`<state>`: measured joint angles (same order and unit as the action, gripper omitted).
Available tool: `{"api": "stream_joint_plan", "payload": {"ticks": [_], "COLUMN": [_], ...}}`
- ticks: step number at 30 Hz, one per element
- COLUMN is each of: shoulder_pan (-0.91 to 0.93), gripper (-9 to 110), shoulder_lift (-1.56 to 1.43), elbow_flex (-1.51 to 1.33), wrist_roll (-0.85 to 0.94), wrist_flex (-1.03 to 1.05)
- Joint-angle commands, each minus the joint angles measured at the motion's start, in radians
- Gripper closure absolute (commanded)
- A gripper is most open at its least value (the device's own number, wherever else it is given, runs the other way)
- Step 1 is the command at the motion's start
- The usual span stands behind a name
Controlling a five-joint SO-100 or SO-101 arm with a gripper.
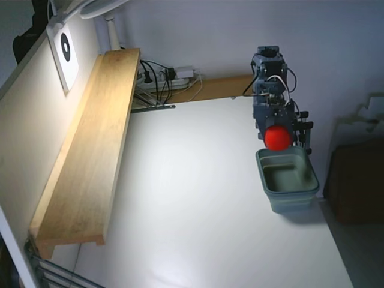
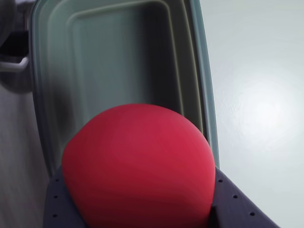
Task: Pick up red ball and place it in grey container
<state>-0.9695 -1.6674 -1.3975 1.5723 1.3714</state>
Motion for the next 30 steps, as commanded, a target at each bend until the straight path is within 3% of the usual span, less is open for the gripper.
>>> {"api": "stream_joint_plan", "payload": {"ticks": [1,2,3,30], "shoulder_pan": [-0.02,-0.02,-0.02,0.042], "gripper": [78,78,63,65], "shoulder_lift": [0.006,0.006,0.006,-0.011], "elbow_flex": [0.06,0.06,0.06,0.06], "wrist_roll": [-0.002,-0.002,-0.002,-0.002], "wrist_flex": [-0.001,-0.001,-0.001,0.014]}}
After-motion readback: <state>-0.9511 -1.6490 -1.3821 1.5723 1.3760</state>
